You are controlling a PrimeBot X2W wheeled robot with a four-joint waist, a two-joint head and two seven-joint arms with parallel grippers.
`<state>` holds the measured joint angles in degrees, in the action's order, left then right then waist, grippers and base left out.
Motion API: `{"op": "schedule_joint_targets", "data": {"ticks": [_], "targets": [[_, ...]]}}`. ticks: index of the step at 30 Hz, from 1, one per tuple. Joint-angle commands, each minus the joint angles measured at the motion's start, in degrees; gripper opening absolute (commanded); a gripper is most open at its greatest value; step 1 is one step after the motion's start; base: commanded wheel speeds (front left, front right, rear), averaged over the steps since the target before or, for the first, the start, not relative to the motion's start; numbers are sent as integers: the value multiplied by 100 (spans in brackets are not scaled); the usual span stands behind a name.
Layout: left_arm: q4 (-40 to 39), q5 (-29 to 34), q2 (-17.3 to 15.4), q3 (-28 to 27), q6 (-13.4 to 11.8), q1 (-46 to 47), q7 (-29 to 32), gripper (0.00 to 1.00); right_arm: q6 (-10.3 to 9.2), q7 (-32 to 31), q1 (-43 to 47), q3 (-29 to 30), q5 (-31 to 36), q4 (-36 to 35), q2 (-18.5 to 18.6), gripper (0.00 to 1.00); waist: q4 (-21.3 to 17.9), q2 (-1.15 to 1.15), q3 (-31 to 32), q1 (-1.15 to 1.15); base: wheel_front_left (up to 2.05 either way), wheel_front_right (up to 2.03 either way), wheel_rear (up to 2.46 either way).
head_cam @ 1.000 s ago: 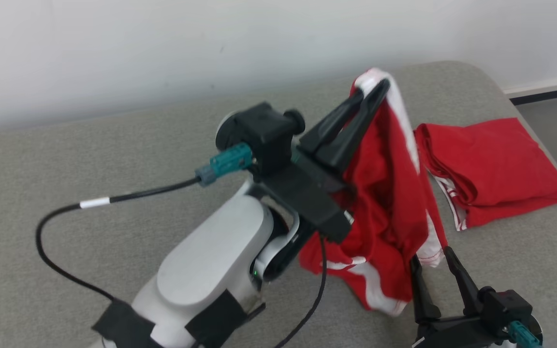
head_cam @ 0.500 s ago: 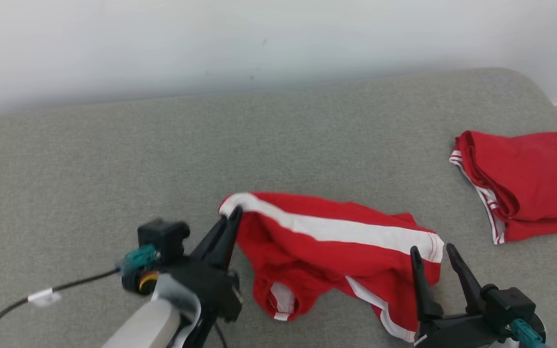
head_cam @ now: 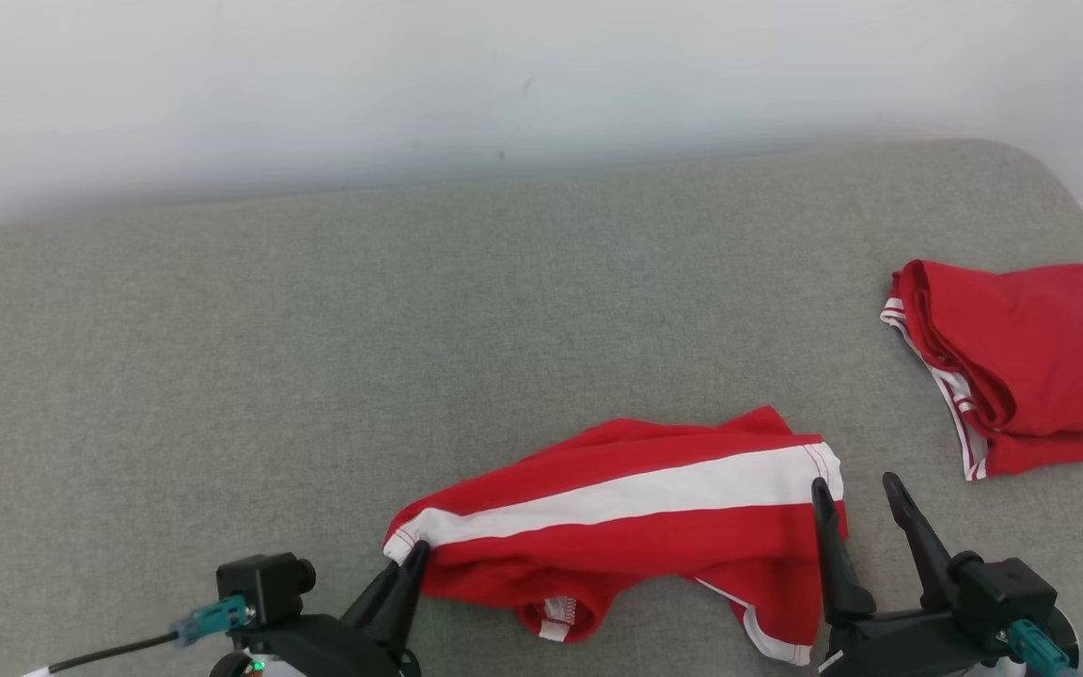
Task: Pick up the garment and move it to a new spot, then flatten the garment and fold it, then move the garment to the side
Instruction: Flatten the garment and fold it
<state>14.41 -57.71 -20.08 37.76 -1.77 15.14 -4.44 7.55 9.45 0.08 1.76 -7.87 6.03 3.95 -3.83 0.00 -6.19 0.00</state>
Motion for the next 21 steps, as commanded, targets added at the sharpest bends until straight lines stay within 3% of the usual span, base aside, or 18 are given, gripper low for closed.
{"op": "schedule_joint_targets", "data": {"ticks": [1,9,14,21], "targets": [[-73,-126,-39,-43,-25,-106,32,100,-15,-23,46,6,42,-28,10,100,20,0,21,0,0,0,0],[-559,-794,-126,-424,-117,-461,220,100,-15,-81,103,7,47,-107,9,100,72,0,130,0,0,0,0],[-714,-915,-353,-727,-424,-595,210,100,-15,-86,125,49,33,-146,24,100,92,0,141,0,0,0,0],[-582,-1285,-194,-644,-652,-273,892,100,-15,-75,69,54,40,-162,-13,100,72,0,92,0,0,0,0]]}}
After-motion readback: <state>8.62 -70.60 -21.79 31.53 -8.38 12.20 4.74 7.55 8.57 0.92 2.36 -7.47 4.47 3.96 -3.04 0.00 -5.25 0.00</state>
